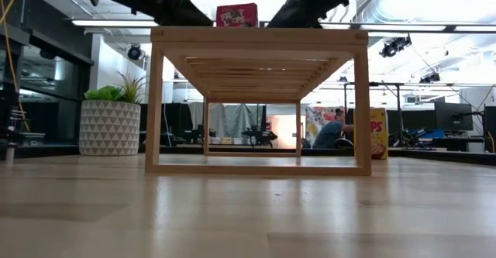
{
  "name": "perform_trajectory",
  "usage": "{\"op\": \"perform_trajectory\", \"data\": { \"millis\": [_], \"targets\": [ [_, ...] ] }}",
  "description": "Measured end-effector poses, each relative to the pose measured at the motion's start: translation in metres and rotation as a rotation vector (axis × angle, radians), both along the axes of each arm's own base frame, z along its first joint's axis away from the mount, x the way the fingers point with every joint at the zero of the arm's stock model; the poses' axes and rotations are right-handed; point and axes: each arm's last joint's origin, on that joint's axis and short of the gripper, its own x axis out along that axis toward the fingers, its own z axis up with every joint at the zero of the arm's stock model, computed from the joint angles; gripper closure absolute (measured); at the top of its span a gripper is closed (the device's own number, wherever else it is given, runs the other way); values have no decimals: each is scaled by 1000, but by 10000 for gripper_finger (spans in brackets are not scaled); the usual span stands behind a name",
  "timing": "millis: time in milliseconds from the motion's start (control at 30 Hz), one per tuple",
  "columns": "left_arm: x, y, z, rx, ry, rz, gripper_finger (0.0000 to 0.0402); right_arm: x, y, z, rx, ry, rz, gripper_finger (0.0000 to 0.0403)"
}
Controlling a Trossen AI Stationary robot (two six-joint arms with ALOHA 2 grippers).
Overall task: Stack cereal on shelf
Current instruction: Put the top red right cereal box on the shelf
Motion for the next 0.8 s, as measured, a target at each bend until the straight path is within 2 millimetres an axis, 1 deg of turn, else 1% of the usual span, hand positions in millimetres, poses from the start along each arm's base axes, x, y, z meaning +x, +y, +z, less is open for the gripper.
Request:
{"op": "perform_trajectory", "data": {
  "millis": [133,300,533,800],
  "targets": [
    [0,0,-6,-10,32,3,401,11,-1,-8,20,-19,-8,402],
    [4,0,-14,-54,74,-42,401,17,-2,-15,33,-22,-38,403],
    [14,-1,-27,-123,114,-65,401,19,-10,-13,15,-57,-83,403],
    [15,-9,-25,-160,92,-92,401,18,-18,-11,2,-78,-130,403]
  ]
}}
